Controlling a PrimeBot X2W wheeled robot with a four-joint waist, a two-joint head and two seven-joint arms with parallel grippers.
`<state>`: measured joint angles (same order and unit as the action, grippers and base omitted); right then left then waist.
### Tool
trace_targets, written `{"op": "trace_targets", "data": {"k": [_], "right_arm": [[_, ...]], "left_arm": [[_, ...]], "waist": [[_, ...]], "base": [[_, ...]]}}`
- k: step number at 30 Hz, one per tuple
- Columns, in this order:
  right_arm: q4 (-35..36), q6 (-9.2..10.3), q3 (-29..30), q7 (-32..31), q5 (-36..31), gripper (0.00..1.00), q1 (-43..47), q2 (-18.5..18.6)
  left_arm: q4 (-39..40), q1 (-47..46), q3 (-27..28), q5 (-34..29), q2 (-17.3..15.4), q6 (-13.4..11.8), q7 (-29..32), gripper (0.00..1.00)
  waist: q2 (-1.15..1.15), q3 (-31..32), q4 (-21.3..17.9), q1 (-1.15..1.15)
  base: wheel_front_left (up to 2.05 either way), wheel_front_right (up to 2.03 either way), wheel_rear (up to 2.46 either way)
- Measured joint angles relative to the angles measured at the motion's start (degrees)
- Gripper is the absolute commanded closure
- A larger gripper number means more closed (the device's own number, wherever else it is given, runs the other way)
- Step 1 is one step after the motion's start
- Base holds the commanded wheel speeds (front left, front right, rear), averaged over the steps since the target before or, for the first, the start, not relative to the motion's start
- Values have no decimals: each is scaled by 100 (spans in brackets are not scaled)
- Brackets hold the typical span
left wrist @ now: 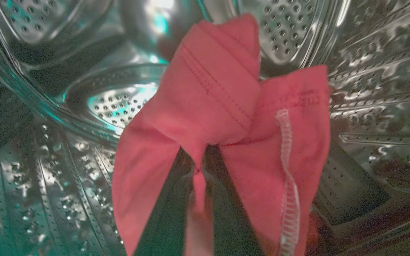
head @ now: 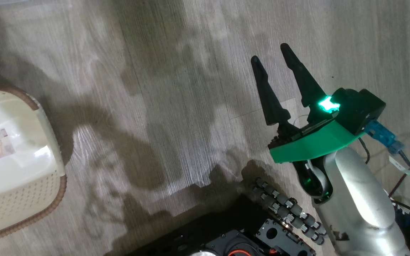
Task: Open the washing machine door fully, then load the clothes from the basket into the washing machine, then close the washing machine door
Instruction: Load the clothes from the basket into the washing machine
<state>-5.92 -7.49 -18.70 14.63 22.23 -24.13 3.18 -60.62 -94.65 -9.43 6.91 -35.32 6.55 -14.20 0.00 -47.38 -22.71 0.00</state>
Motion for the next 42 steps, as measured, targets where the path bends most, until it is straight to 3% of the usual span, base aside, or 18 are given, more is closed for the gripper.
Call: {"op": "trace_targets", "data": {"k": [16, 17, 18, 29, 42], "right_arm": [[3, 0, -77, 0, 60, 0, -1, -1], [2, 0, -77, 0, 60, 0, -1, -1], [2, 0, -76, 0, 60, 0, -1, -2], [-55, 0, -33, 0, 24, 0, -1, -2], [-237, 0, 296, 0, -343, 0, 58, -2]], "left_arm": [[-799, -493, -257, -134, -48, -22, -8, 100], [-806, -493, -255, -132, -47, -24, -9, 32], [-815, -492, -258, -99, -46, -26, -24, 0], [-514, -113, -245, 41, -11, -76, -25, 0], [101, 1706, -31, 519, 558, -10, -25, 0]], "waist": [[-1, -61, -169, 0], [-1, -52, -169, 0], [0, -43, -169, 0], [0, 169, -82, 0], [-1, 1115, 290, 0]], "base": [[0, 0, 0], [0, 0, 0], [0, 0, 0], [0, 0, 0], [0, 0, 0]]}}
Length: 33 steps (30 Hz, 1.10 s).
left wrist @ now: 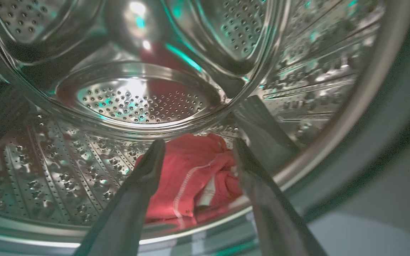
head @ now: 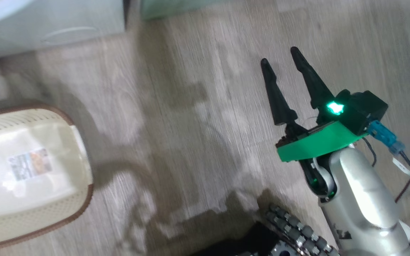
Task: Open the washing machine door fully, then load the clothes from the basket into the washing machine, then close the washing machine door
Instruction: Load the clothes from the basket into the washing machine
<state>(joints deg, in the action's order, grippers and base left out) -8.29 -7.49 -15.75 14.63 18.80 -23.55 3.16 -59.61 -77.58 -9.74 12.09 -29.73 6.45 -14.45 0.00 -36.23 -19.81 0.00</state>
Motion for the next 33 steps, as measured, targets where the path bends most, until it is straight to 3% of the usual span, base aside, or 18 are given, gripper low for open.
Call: {"op": "trace_targets", "data": {"k": [13, 22, 33], "right_arm": [[-256, 0, 428, 0, -328, 0, 591, 2], [-343, 0, 621, 0, -491, 0, 1145, 2], [-424, 0, 731, 0, -603, 0, 1582, 1]], "left_arm": [[720, 1956, -109, 332, 661, 94, 0, 0], [1797, 3596, -182, 557, 1134, 96, 0, 0], [2997, 5340, 80, 391, 1668, 71, 1, 0]], "waist": [[0, 1218, 572, 0], [0, 2080, 1082, 0], [0, 2883, 1548, 1]], "base": [[0, 0, 0], [0, 0, 0], [0, 0, 0]]}}
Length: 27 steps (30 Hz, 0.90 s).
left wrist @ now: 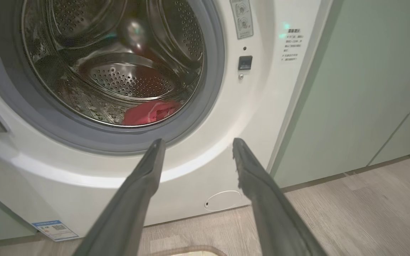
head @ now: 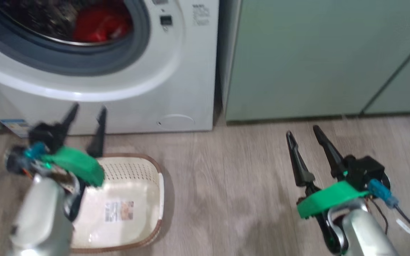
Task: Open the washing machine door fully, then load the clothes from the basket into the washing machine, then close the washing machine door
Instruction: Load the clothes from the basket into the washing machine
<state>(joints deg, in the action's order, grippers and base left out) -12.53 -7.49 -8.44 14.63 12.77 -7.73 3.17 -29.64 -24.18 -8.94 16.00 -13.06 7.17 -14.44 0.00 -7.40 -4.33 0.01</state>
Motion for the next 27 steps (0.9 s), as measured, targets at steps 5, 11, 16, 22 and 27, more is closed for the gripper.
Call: {"op": "trace_targets", "data": {"k": [5, 11, 16, 22, 27], "right_arm": [[-55, 0, 4, 0, -20, 0, 260, -1], [-48, 0, 12, 0, -20, 0, 411, -1], [-41, 0, 10, 0, -20, 0, 515, 2], [-2, 0, 27, 0, -20, 0, 534, 5], [14, 0, 69, 0, -19, 0, 644, 5]], "left_arm": [[326, 669, 113, -197, 369, -40, 0, 0], [851, 1244, 326, -460, 626, -86, 0, 0], [1207, 1660, 538, -605, 779, -87, 0, 0], [1506, 2006, 709, -734, 921, -88, 0, 0], [1601, 2171, 750, -801, 970, -88, 0, 0]], "waist": [[0, 412, 176, 0], [0, 739, 321, 0], [0, 839, 342, 0], [0, 888, 328, 0], [0, 922, 344, 0]], "base": [[0, 0, 0], [0, 0, 0], [0, 0, 0], [0, 0, 0], [0, 0, 0]]}}
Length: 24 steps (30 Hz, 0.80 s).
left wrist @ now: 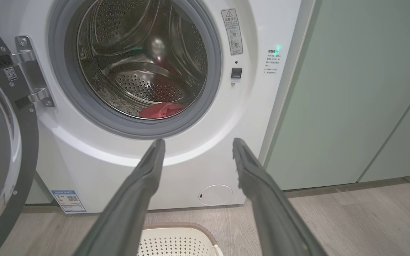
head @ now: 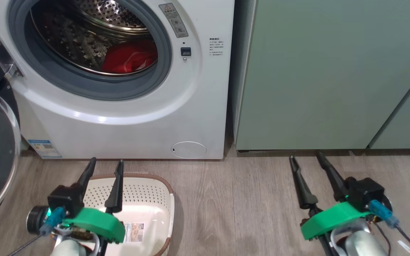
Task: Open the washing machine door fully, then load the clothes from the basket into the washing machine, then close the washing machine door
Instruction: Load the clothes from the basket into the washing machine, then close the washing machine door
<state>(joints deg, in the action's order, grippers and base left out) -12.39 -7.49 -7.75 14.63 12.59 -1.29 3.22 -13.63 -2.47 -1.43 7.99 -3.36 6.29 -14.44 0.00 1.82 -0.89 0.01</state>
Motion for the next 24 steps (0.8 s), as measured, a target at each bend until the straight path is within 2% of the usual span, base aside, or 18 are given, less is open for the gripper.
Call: {"op": "trace_targets", "data": {"k": [5, 24], "right_arm": [[40, 0, 180, 0, 1, 0, 11, -1], [41, 0, 168, 0, 0, 0, 75, -5]], "left_arm": [[74, 47, -26, 9, 24, 11, 0, 0], [88, 51, -151, 66, 45, 40, 0, 0]], "waist": [[0, 12, 35, 0], [0, -17, 15, 0]], "base": [[0, 0, 0], [0, 0, 0]]}}
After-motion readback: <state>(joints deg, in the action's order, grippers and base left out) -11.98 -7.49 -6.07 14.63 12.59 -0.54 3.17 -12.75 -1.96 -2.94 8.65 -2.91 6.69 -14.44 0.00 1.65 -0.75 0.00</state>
